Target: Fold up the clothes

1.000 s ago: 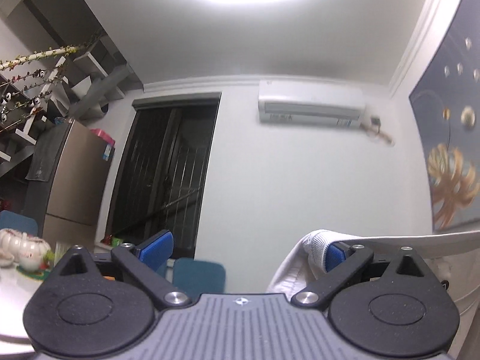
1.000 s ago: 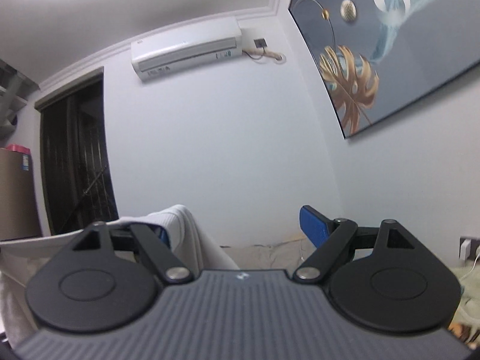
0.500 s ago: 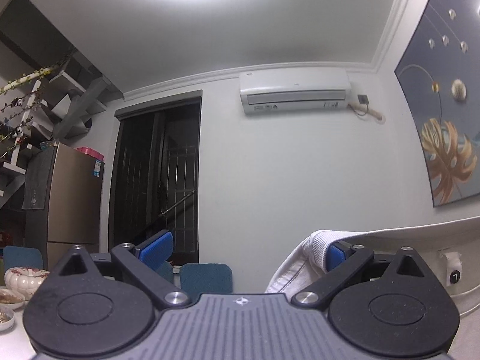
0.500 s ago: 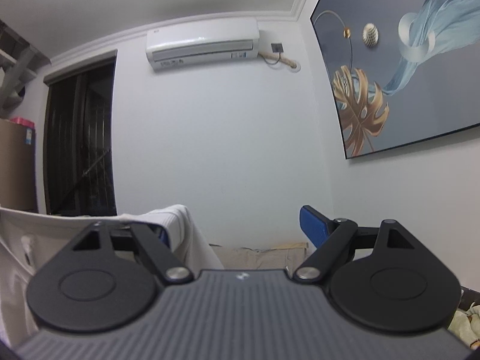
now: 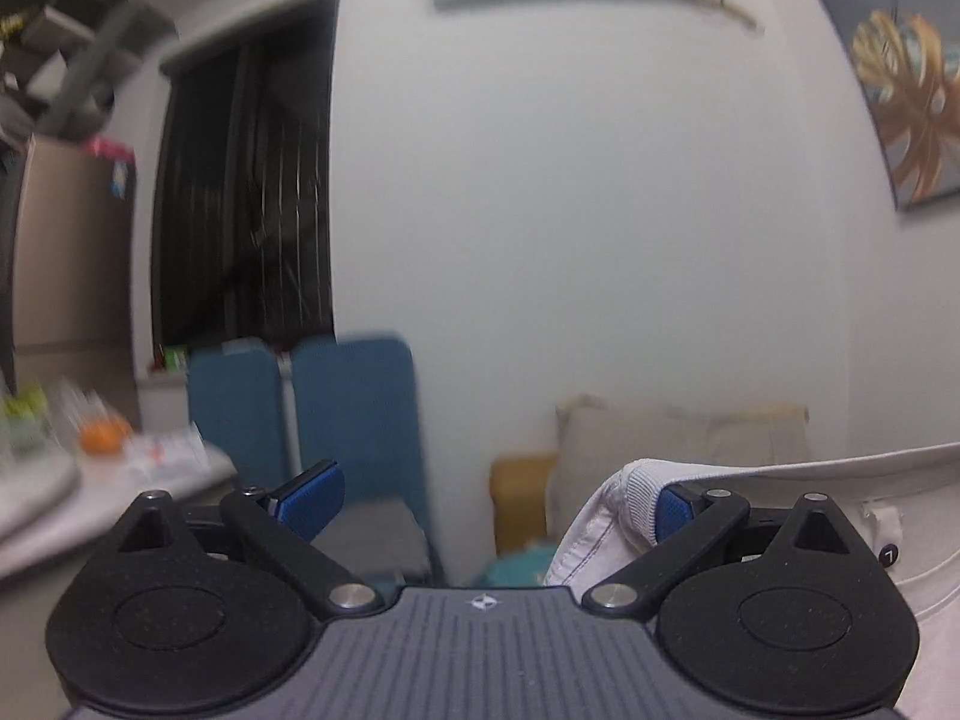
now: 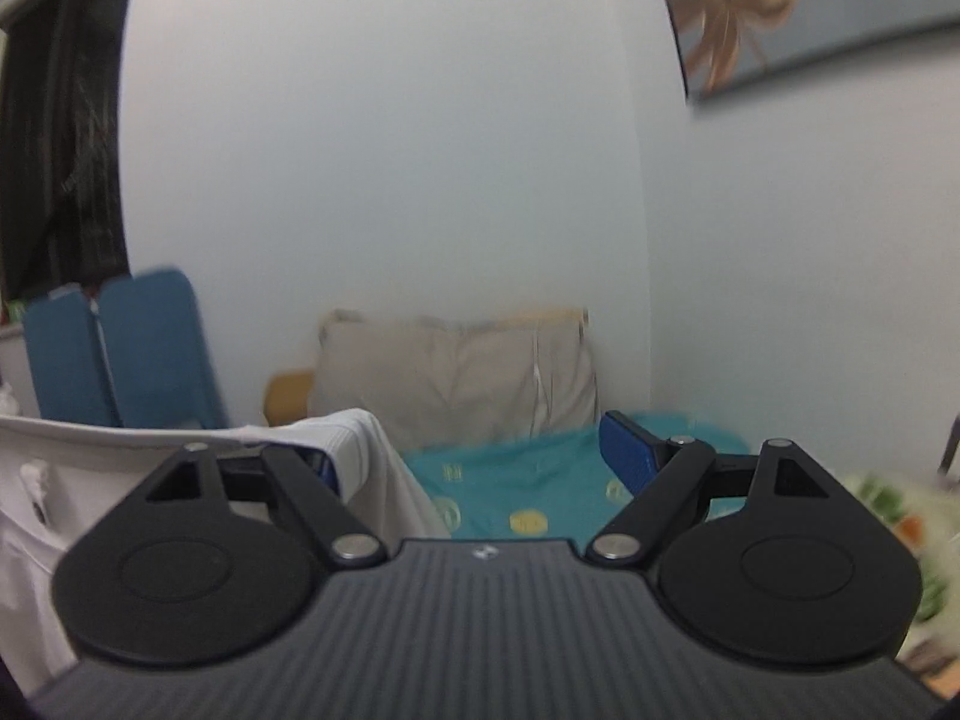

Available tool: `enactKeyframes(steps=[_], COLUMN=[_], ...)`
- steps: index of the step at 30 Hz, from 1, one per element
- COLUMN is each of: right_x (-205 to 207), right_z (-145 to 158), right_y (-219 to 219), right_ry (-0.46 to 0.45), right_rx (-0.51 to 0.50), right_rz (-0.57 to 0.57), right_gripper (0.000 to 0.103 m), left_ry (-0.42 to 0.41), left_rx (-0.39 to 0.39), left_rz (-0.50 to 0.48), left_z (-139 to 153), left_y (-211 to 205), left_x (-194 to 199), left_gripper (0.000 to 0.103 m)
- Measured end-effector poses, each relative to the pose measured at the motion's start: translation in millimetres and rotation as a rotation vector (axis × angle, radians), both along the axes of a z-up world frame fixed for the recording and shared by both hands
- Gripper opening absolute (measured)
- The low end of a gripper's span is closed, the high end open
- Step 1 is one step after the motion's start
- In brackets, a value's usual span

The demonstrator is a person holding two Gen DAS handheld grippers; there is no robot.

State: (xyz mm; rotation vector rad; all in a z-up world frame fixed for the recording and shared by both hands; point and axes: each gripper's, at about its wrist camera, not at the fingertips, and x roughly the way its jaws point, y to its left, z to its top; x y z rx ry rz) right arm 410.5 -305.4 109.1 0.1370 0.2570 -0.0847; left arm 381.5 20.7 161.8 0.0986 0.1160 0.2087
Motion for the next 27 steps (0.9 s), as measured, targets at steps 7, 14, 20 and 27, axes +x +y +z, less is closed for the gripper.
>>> enactKeyframes(steps=[7, 14, 20, 27], right_x=[130.5, 192.2, 168.3, 77.7], right_z=[-180.7, -307.1, -289.1, -232.9], right_y=[8.6, 48.7, 68.6, 48.2], right_ry=[0.251, 0.592, 0.483, 0.33], right_rx=[0.021, -0.059, -0.061, 0.149], right_rz=[-0.019, 0.17, 0.323, 0.277], right_gripper=[0.083, 0.084, 0.084, 0.084], left_ry=[0.247, 0.675, 0.831, 0.692], left_rx=[-0.027, -0.038, 0.031, 0.02], left_rz=[0.0, -0.067, -0.207, -0.266], left_z=[-199.8, -332.9, -339.8, -270.2], left_y=[5.8, 5.5, -0.1, 13.0], left_x=[135.9, 214.4, 205.8, 120.7], left_gripper=[0.1, 0.096, 0.099, 0.103])
